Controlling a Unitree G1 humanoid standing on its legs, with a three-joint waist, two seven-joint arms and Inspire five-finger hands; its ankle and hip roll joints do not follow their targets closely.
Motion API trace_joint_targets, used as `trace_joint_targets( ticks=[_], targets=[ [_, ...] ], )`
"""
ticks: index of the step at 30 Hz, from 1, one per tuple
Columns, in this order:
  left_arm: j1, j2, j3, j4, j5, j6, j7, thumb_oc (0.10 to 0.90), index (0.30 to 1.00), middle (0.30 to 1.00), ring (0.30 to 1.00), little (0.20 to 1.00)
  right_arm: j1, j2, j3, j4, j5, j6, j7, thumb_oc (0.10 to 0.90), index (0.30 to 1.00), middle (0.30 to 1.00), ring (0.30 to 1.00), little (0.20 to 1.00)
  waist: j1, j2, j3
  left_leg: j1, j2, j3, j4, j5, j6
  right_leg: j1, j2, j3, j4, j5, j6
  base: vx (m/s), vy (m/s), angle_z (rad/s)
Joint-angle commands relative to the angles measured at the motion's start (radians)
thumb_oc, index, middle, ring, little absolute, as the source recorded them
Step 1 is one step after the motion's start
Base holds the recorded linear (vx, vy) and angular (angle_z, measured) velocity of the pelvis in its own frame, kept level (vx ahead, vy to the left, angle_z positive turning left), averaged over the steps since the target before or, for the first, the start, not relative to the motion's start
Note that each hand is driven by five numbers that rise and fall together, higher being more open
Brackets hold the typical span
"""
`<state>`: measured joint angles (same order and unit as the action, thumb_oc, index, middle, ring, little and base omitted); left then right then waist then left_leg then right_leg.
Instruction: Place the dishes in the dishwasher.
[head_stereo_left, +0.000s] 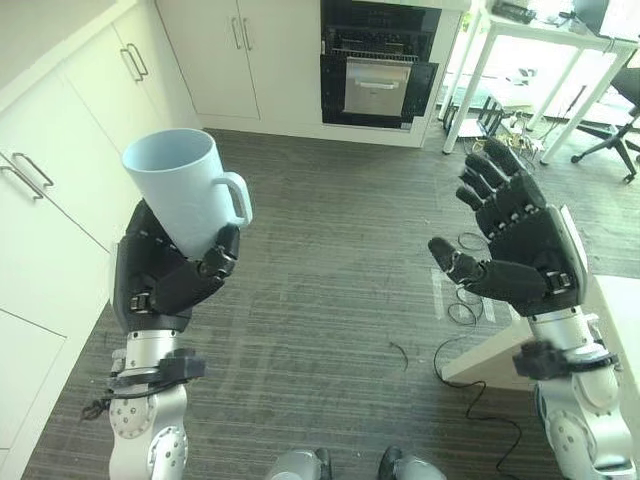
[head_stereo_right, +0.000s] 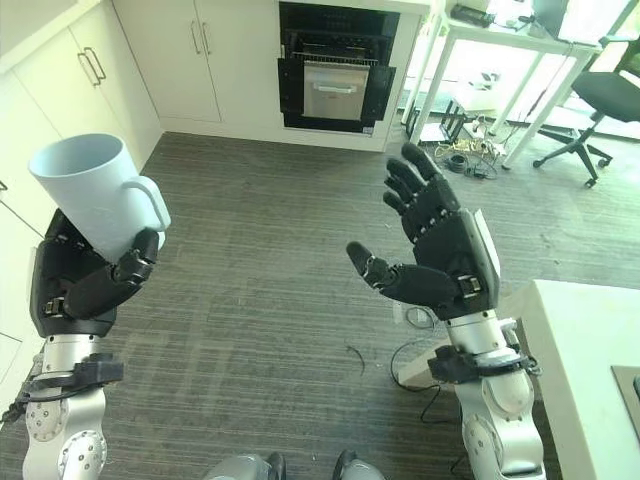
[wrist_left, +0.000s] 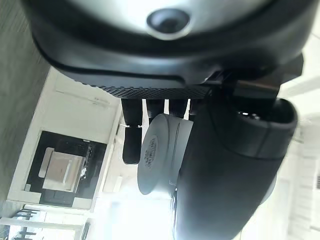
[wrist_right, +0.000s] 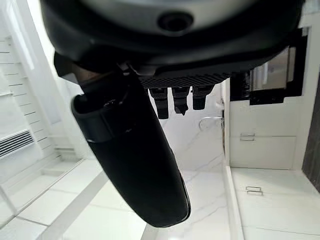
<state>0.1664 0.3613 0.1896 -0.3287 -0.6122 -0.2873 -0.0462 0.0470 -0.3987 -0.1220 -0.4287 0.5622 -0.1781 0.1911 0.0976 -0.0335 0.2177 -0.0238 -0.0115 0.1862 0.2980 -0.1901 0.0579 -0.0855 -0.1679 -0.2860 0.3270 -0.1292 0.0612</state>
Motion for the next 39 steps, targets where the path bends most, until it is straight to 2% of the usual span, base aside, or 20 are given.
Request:
trace_joint_targets(
  ticks=[1,11,12,18,22,24,25,26,27,28,29,30,31,32,33,34,35,37,38,39],
  targets=[
    [-0.123,0.061,0.035,-0.126,0.023,-0.121,0.005,0.400,0.300,0.300,0.300,0.300,-0.013,-0.018,-0.026,-0.087,0.027,-0.099,-0.031,0.800,0.900,0.900,0.900,0.900,-0.053,0.010,-0.110,-0.033,0.063,-0.027,0.002,-0.074,-0.064,0.054,-0.012,-0.031,-0.027,-0.059,0.079,-0.01,-0.094,-0.10],
    [-0.098,0.058,0.044,-0.135,0.011,-0.119,-0.020,0.400,0.300,0.300,0.300,0.300,0.029,-0.013,-0.043,-0.095,0.039,-0.103,-0.029,0.800,0.900,0.900,0.900,0.900,-0.080,0.018,-0.122,-0.036,0.080,-0.029,0.002,-0.069,-0.082,0.042,0.011,-0.013,-0.027,-0.076,0.062,-0.02,-0.093,-0.03],
    [-0.129,0.055,-0.035,-0.097,0.135,-0.168,0.034,0.400,0.300,0.300,0.300,0.300,-0.018,0.003,0.061,-0.046,0.011,-0.066,0.013,0.800,0.900,0.900,0.900,0.900,-0.056,0.012,-0.101,-0.081,-0.009,-0.059,0.002,-0.066,-0.035,-0.005,0.077,0.059,-0.027,-0.078,0.043,-0.01,-0.057,-0.02],
    [-0.133,0.046,-0.039,-0.112,0.116,-0.134,0.023,0.400,0.300,0.300,0.300,0.300,-0.010,-0.014,0.041,-0.058,0.020,-0.053,0.015,0.800,0.900,0.900,0.900,0.900,-0.069,0.012,-0.127,-0.075,0.022,-0.017,0.002,-0.068,-0.047,-0.013,0.086,0.051,-0.027,-0.093,0.030,0.04,-0.111,-0.02],
    [-0.094,0.043,-0.012,-0.122,0.072,-0.136,0.004,0.400,0.300,0.300,0.300,0.300,0.015,-0.028,0.014,-0.072,0.040,-0.042,0.034,0.800,0.900,0.900,0.900,0.900,-0.069,0.009,-0.130,-0.056,0.021,-0.006,0.002,-0.058,-0.055,-0.006,0.088,0.043,-0.027,-0.099,0.021,0.08,-0.125,0.09],
    [-0.073,0.030,-0.005,-0.128,0.042,-0.156,-0.016,0.400,0.300,0.300,0.300,0.300,0.027,-0.054,-0.007,-0.070,0.061,-0.054,0.052,0.800,0.900,0.900,0.900,0.900,-0.052,-0.029,-0.099,-0.004,-0.010,0.022,0.002,0.027,-0.081,0.016,0.055,0.045,-0.027,-0.103,0.004,0.14,-0.186,0.12],
    [-0.073,0.029,-0.005,-0.130,0.040,-0.157,-0.018,0.400,0.300,0.300,0.300,0.300,0.027,-0.056,-0.008,-0.070,0.060,-0.056,0.053,0.800,0.900,0.900,0.900,0.900,-0.048,-0.039,-0.093,-0.003,-0.019,0.027,0.002,0.052,-0.084,0.014,0.046,0.049,-0.027,-0.099,0.001,0.09,-0.191,0.09],
    [-0.072,0.023,-0.006,-0.133,0.035,-0.161,-0.028,0.400,0.300,0.300,0.300,0.300,0.031,-0.062,-0.015,-0.068,0.054,-0.066,0.057,0.800,0.900,0.900,0.900,0.900,-0.041,-0.054,-0.065,-0.039,-0.023,0.025,0.105,0.082,-0.100,0.024,0.032,0.047,-0.027,-0.095,-0.011,0.03,-0.163,0.00],
    [-0.075,0.015,-0.008,-0.131,0.034,-0.162,-0.041,0.400,0.300,0.300,0.300,0.300,0.026,-0.070,-0.023,-0.061,0.053,-0.074,0.058,0.800,0.900,0.900,0.900,0.900,-0.039,-0.057,-0.038,-0.096,0.003,0.034,0.190,0.098,-0.114,0.028,0.024,0.035,-0.027,-0.084,-0.019,0.05,-0.145,0.08],
    [-0.078,0.015,-0.005,-0.128,0.031,-0.158,-0.047,0.400,0.300,0.300,0.300,0.300,0.021,-0.071,-0.022,-0.060,0.050,-0.074,0.052,0.800,0.900,0.900,0.900,0.900,-0.042,-0.055,-0.032,-0.103,0.014,0.045,0.165,0.088,-0.108,0.029,0.026,0.031,-0.027,-0.080,-0.016,0.14,-0.031,0.21],
    [-0.072,0.015,-0.001,-0.123,0.022,-0.155,-0.060,0.400,0.300,0.300,0.300,0.300,0.012,-0.068,-0.018,-0.059,0.045,-0.064,0.042,0.800,0.900,0.900,0.900,0.900,-0.046,-0.042,-0.028,-0.072,0.041,0.076,0.002,0.081,-0.105,0.045,0.031,0.025,-0.027,-0.090,-0.001,0.22,0.114,0.53],
    [-0.064,0.017,0.001,-0.123,0.020,-0.156,-0.065,0.400,0.300,0.300,0.300,0.300,0.010,-0.062,-0.017,-0.059,0.043,-0.060,0.040,0.800,0.900,0.900,0.900,0.900,-0.048,-0.024,-0.028,-0.099,0.077,0.067,0.002,0.036,-0.113,0.057,0.045,0.031,-0.027,-0.106,0.010,0.38,0.290,0.44],
    [-0.027,0.023,0.017,-0.129,0.011,-0.173,-0.073,0.400,0.300,0.300,0.300,0.300,0.030,-0.050,-0.017,-0.069,0.039,-0.058,0.057,0.800,0.900,0.900,0.900,0.900,-0.051,0.025,-0.047,-0.203,0.157,0.004,0.002,0.063,-0.152,0.061,0.089,0.036,-0.027,-0.124,0.010,0.47,0.414,0.32],
    [-0.027,0.018,0.017,-0.126,0.013,-0.184,-0.065,0.400,0.300,0.300,0.300,0.300,0.034,-0.046,-0.012,-0.079,0.032,-0.053,0.065,0.800,0.900,0.900,0.900,0.900,-0.043,0.042,-0.057,-0.264,0.175,-0.061,0.002,0.109,-0.174,0.074,0.112,0.060,-0.027,-0.144,0.001,0.59,0.527,-0.19],
    [-0.040,0.013,0.015,-0.115,0.016,-0.181,-0.065,0.400,0.300,0.300,0.300,0.300,0.030,-0.057,-0.001,-0.079,0.028,-0.057,0.053,0.800,0.900,0.900,0.900,0.900,-0.039,0.050,-0.065,-0.285,0.185,-0.070,0.002,0.125,-0.182,0.095,0.106,0.060,-0.027,-0.162,0.004,0.61,0.509,-0.42],
    [-0.048,0.016,0.015,-0.117,0.030,-0.173,-0.058,0.400,0.300,0.300,0.300,0.300,0.036,-0.059,-0.004,-0.085,0.045,-0.061,0.052,0.800,0.900,0.900,0.900,0.900,-0.039,0.045,-0.069,-0.269,0.172,-0.070,0.002,0.109,-0.172,0.119,0.084,0.055,-0.027,-0.171,0.020,0.75,0.609,-0.80],
    [-0.080,0.041,0.026,-0.114,0.027,-0.146,-0.067,0.400,0.300,0.300,0.300,0.300,0.056,-0.045,-0.025,-0.105,0.069,-0.068,0.050,0.800,0.900,0.900,0.900,0.900,-0.027,0.029,-0.090,-0.231,0.121,-0.096,0.002,0.069,-0.132,0.155,0.029,0.027,-0.027,-0.147,0.070,0.60,0.459,-0.54],
    [-0.097,0.052,0.027,-0.112,0.024,-0.136,-0.080,0.400,0.300,0.300,0.300,0.300,0.058,-0.038,-0.030,-0.110,0.065,-0.077,0.036,0.800,0.900,0.900,0.900,0.900,-0.026,0.020,-0.093,-0.223,0.104,-0.099,0.002,0.061,-0.120,0.166,0.009,0.010,-0.027,-0.120,0.089,0.37,0.253,-0.11],
    [-0.117,0.060,0.023,-0.108,0.029,-0.123,-0.098,0.400,0.300,0.300,0.300,0.300,0.053,-0.023,-0.025,-0.110,0.058,-0.088,0.012,0.800,0.900,0.900,0.900,0.900,-0.022,0.004,-0.093,-0.200,0.071,-0.113,0.002,0.041,-0.101,0.184,-0.018,-0.007,-0.027,-0.044,0.111,0.32,0.193,0.06],
    [-0.127,0.062,0.020,-0.107,0.041,-0.116,-0.105,0.400,0.300,0.300,0.300,0.300,0.046,-0.011,-0.021,-0.108,0.051,-0.090,-0.001,0.800,0.900,0.900,0.900,0.900,-0.022,0.004,-0.093,-0.191,0.053,-0.127,0.002,0.034,-0.088,0.191,-0.023,-0.014,-0.027,0.011,0.117,0.36,0.231,0.23]
  ],
)
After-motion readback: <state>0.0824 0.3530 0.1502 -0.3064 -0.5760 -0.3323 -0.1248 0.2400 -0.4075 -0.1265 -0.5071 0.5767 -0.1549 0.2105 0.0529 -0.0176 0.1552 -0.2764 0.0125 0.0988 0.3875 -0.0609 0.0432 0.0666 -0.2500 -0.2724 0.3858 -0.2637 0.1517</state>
